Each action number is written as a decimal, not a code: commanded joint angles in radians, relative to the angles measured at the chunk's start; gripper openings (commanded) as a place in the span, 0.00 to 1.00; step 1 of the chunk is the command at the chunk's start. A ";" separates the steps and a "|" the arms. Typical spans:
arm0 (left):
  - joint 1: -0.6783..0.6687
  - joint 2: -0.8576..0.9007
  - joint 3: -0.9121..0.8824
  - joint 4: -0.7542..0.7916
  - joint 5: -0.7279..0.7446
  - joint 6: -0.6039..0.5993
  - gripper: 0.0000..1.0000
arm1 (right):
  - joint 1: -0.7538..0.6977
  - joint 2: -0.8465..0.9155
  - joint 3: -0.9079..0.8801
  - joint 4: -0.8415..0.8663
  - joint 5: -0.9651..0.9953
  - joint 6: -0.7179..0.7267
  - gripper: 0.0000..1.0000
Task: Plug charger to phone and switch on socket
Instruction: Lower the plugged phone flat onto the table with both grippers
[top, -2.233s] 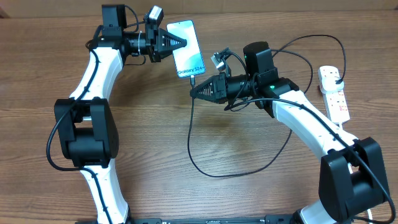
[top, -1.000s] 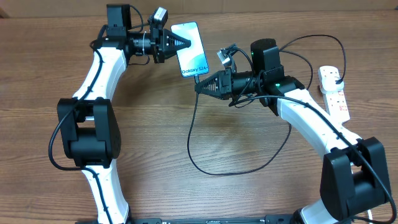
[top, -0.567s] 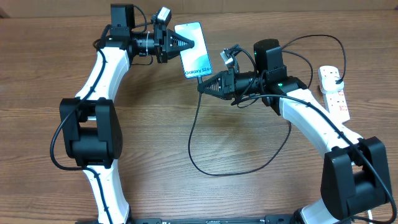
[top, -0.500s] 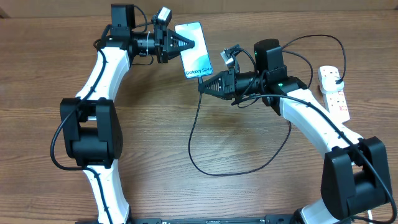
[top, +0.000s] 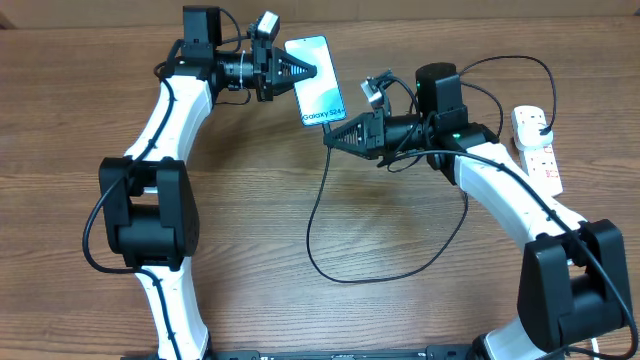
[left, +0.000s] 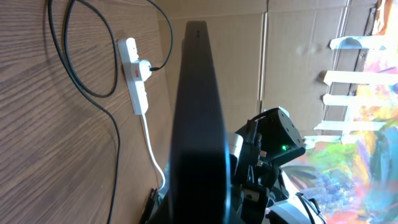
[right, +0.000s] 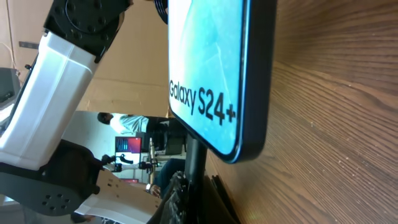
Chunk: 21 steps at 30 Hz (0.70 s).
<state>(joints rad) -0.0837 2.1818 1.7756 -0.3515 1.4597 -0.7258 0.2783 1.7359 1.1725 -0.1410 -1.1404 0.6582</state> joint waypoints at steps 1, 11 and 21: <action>-0.056 -0.005 0.006 -0.018 0.123 0.035 0.04 | -0.051 -0.024 0.027 0.058 0.107 -0.011 0.04; -0.061 -0.005 0.006 -0.018 0.123 0.034 0.04 | -0.051 -0.024 0.027 0.052 0.098 -0.011 0.04; -0.027 -0.005 0.006 -0.014 0.122 0.031 0.04 | -0.051 -0.024 0.027 -0.003 0.083 -0.011 0.28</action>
<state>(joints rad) -0.0929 2.1818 1.7790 -0.3634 1.4769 -0.7208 0.2535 1.7359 1.1732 -0.1493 -1.1122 0.6540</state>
